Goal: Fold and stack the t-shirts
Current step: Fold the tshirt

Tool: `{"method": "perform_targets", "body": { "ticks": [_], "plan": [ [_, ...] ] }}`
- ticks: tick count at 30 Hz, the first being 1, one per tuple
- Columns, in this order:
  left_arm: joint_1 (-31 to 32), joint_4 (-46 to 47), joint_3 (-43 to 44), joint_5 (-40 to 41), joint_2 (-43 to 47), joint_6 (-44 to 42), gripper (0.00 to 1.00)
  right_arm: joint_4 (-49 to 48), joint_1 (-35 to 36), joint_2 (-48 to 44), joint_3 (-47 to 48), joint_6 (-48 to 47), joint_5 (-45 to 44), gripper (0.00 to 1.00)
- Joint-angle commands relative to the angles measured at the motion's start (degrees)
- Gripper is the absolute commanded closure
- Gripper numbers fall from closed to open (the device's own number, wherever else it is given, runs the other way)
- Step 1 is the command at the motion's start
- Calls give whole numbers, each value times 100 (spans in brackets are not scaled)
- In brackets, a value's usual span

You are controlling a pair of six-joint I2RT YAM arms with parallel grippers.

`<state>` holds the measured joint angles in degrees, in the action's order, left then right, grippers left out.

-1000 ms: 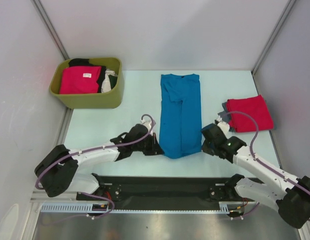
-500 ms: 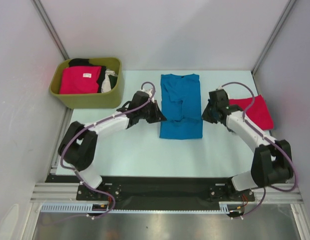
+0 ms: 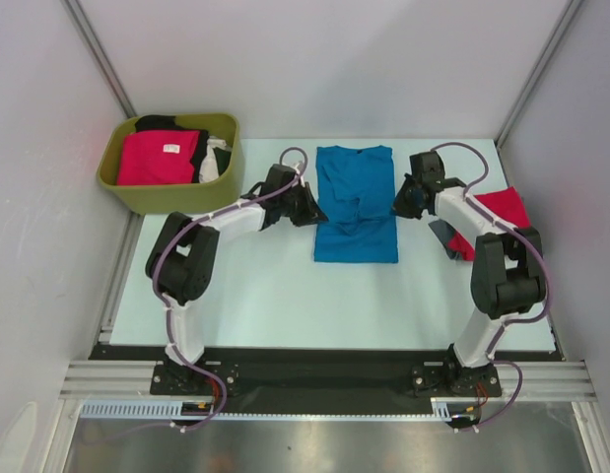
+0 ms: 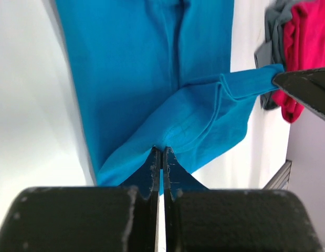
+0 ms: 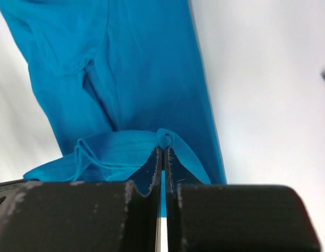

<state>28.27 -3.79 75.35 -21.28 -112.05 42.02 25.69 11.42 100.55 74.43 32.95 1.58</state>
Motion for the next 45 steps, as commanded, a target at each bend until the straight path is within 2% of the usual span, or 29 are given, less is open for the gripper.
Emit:
{"method": "perform_targets", "body": {
  "ticks": [1,10,12,13,14,15,16,17,18,20,22,26,32,36,45],
  "plan": [
    [-216,273,296,-140,-80,140,100,-144,-148,236,396,-113,193,100],
    [-454,300,954,-228,-668,394,98,-267,-368,737,862,-78,325,100],
    [-463,204,1366,-219,-879,421,92,-372,-404,878,1011,-87,369,98],
    [-489,125,1560,-228,-1141,421,86,-389,-412,913,1064,-43,299,96],
    [-498,-58,1875,-202,-1248,430,60,-477,-430,940,1073,-17,264,78],
    [-507,-121,1991,-201,-1336,430,50,-564,-448,949,1056,-8,298,61],
    [-516,-174,2079,-97,-1407,404,41,-635,-439,940,1064,18,229,38],
    [-516,-261,2106,52,-1373,325,29,-618,-439,914,1073,19,211,35],
    [-516,-306,2046,175,-1285,263,25,-618,-421,818,1056,-8,219,30],
    [-498,-271,1670,412,-900,88,19,-609,-413,624,819,-95,220,30],
    [-489,-306,1413,528,-653,-53,19,-827,-404,187,225,-122,342,35],
    [-393,-210,309,633,155,-264,21,-1136,-404,-614,-996,-122,527,42],
    [-129,299,-1072,757,807,-247,23,-1215,-404,-1309,-2019,-192,773,39],
    [-68,503,-1348,608,948,-203,23,-1295,-404,-1451,-2450,-280,957,41],
    [108,704,-1699,476,843,-168,27,-1532,-404,-1082,-2592,-280,1081,56]
  ]
}}
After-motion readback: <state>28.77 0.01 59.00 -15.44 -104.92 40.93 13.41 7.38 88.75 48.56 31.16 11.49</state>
